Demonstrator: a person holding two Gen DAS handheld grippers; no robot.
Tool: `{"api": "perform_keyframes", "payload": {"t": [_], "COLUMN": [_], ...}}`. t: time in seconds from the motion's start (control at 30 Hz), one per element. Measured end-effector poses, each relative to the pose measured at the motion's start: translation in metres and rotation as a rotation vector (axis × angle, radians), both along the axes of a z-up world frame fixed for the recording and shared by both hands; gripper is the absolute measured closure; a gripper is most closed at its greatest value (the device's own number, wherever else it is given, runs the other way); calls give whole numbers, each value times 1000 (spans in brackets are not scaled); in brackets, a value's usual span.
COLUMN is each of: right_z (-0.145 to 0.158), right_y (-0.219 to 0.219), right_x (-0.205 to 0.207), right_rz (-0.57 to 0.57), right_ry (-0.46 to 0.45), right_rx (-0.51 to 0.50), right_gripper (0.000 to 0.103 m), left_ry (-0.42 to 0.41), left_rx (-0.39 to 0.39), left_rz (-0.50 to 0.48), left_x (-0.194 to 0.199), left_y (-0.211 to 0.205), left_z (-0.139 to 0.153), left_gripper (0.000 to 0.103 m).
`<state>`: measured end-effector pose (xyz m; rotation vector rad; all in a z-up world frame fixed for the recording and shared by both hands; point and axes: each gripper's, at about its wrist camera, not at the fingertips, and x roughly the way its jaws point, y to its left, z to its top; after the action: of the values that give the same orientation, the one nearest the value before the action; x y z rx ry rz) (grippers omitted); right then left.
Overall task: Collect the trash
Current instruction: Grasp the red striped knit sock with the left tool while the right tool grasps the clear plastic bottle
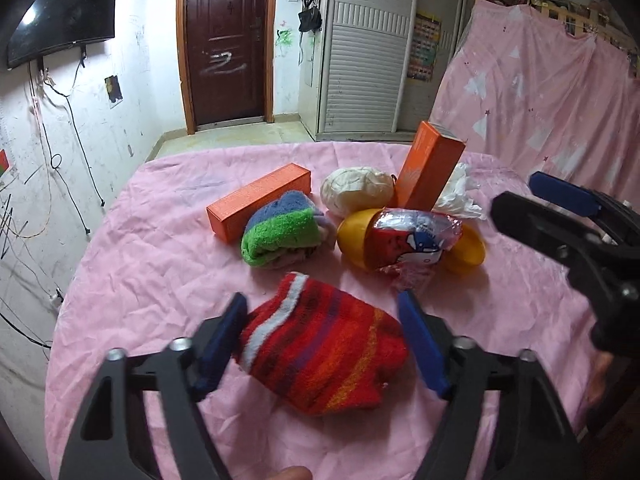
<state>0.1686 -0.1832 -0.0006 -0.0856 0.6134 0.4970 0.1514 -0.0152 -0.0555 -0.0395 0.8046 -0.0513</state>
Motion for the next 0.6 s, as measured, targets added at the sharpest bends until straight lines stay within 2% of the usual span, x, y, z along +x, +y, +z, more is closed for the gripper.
{"api": "perform_keyframes", "payload": {"t": [0.07, 0.2, 0.3, 0.43, 0.5, 0.6], "right_z": [-2, -8, -12, -17, -20, -26], "right_y": [8, 25, 35, 44, 47, 53], "right_x": [2, 6, 8, 12, 15, 20], "right_rz": [17, 50, 70, 89, 95, 105], "right_ry": [8, 30, 45, 71, 87, 117], "right_rx": [-5, -19, -33, -48, -55, -75], "right_gripper": [18, 18, 18, 20, 32, 41], "left_ry": [24, 29, 29, 18, 9, -9], "left_rx": [-3, -7, -51, -78, -82, -83], "left_rz": [-1, -5, 12, 35, 47, 73], "left_x": [2, 2, -2, -6, -9, -11], "left_y": [1, 6, 18, 30, 35, 42], "left_z": [-4, -5, -4, -1, 1, 6], "left_gripper": [68, 85, 92, 95, 95, 95]}}
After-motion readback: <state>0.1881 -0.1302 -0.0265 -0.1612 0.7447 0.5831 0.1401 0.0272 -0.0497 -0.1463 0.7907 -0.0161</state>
